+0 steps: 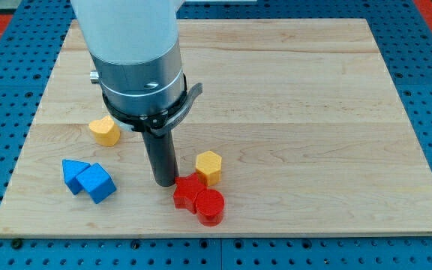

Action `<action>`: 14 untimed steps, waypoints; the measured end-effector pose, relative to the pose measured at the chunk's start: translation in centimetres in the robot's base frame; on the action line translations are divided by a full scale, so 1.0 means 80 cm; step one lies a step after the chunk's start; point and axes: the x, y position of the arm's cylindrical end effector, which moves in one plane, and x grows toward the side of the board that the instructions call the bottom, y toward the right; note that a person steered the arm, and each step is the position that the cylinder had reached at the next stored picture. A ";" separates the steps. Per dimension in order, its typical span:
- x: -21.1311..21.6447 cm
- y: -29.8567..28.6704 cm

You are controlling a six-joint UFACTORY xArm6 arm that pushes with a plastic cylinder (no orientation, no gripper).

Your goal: Move green blocks towards bottom center

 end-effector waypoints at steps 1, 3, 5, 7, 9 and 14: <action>-0.016 -0.003; -0.117 -0.035; -0.281 0.008; -0.262 -0.080; -0.157 0.005; -0.064 0.111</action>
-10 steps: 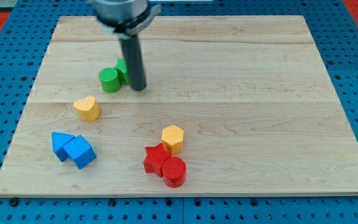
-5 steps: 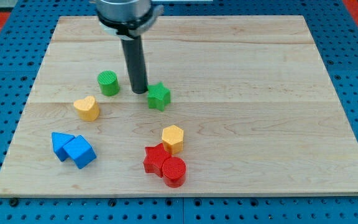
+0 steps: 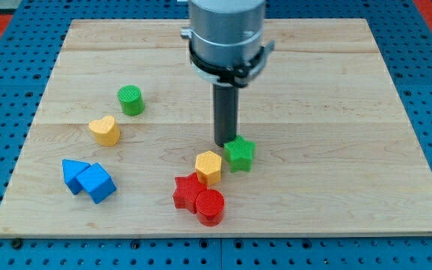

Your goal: Move green blocks towards bottom center

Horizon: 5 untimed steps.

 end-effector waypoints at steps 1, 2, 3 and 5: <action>0.016 0.010; -0.006 0.032; 0.013 0.097; 0.047 0.042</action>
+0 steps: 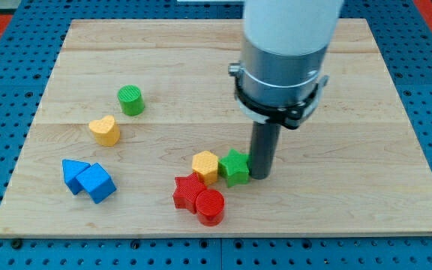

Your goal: Move green blocks towards bottom center

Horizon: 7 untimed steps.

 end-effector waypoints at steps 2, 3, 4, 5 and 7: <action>-0.046 -0.011; -0.007 -0.032; -0.037 -0.029; -0.161 -0.049; -0.282 -0.228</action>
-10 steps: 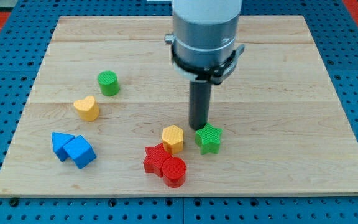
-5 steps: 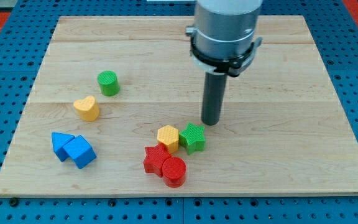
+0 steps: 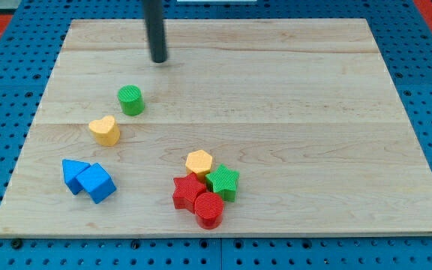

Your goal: Move green blocks towards bottom center

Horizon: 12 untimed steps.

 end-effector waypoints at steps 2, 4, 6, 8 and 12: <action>0.080 -0.058; 0.204 0.050; 0.171 0.104; 0.152 0.145; 0.238 0.254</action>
